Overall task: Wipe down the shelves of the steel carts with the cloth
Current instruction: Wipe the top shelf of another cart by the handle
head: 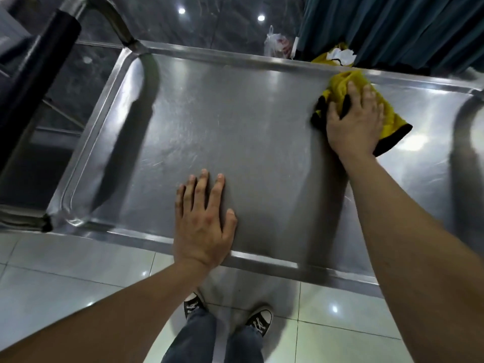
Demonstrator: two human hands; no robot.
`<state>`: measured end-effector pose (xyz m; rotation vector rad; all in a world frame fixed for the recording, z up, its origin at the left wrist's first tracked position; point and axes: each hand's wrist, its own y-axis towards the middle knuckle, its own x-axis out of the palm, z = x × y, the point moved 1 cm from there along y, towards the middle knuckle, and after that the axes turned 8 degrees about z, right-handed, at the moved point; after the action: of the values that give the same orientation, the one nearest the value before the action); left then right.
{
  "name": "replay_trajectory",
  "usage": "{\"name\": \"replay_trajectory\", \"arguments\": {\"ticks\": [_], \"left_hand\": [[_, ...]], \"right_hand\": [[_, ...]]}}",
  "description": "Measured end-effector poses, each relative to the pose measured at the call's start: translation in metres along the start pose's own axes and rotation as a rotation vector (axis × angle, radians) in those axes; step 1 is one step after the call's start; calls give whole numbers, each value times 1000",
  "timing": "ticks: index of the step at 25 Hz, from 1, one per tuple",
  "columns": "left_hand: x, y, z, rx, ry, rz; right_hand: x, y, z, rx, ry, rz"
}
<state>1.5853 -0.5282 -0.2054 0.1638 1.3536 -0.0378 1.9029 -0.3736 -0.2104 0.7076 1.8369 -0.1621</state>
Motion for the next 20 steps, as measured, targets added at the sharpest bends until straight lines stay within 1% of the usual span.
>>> {"name": "replay_trajectory", "arguments": {"ticks": [3, 6, 8, 9, 11, 13, 14, 17, 18, 20], "left_hand": [[0, 1, -1, -4, -7, 2], [-1, 0, -1, 5, -4, 1], [-1, -1, -1, 11, -2, -5], [-1, 0, 0, 16, -1, -5], [0, 1, 0, 16, -8, -1], [1, -1, 2, 17, -29, -4], [1, -2, 2, 14, -39, 2], [1, -1, -1, 13, -115, -3], [-1, 0, -4, 14, -171, -8], [-7, 1, -14, 26, -284, -26]], "right_hand": [[-15, -60, -7, -42, 11, -6], [-36, -172, -19, -179, 32, -22], [-48, -236, -15, -225, 40, -29], [-53, -254, -13, -232, 38, -41], [-55, -258, -12, -248, 26, -53], [-51, -239, -17, -235, 13, -19], [-47, -225, -22, -198, 16, 14], [-31, -191, -39, 34, -2, 108], [-25, -185, -45, 78, -6, 124], [-17, -184, -51, 94, -16, 138]]}}
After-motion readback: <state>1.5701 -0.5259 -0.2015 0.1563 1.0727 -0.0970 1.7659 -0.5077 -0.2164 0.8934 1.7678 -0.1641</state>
